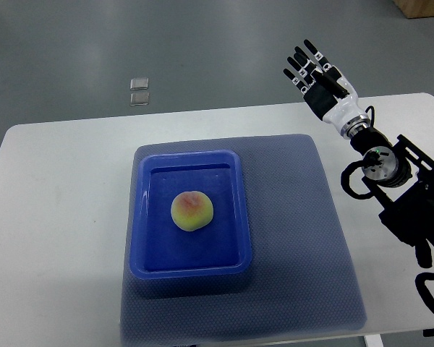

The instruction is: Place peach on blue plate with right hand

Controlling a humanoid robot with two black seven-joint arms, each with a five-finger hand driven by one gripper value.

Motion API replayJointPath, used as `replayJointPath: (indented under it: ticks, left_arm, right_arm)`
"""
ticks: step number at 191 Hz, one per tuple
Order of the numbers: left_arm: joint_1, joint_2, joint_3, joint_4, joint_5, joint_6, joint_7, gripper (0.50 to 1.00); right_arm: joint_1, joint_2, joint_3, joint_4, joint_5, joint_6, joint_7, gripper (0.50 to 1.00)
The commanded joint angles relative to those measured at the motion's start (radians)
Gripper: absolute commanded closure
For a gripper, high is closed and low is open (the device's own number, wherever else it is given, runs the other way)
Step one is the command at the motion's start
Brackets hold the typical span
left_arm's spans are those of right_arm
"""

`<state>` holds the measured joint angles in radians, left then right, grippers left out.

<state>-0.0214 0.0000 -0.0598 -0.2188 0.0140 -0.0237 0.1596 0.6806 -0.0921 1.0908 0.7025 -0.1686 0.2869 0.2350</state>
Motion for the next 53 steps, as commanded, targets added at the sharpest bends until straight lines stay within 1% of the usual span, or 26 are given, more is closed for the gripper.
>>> replayJointPath:
  ticks: [1,19,53]
  left_arm:
    - [0.0,0.0,0.0,-0.001,0.0,0.001,0.0,0.5]
    - [0.0,0.0,0.002,-0.001,0.0,-0.001,0.0,0.5]
    - [0.0,0.0,0.0,-0.001,0.0,-0.001,0.0,0.5]
  right_arm:
    - [-0.012,0.04,0.011,-0.051,0.001,0.003,0.049,0.568]
    - [-0.033,0.061,0.014,-0.051,0.007,0.005,0.05,0.568]
    - [-0.033,0.063,0.017,-0.051,0.007,0.005,0.05,0.568]
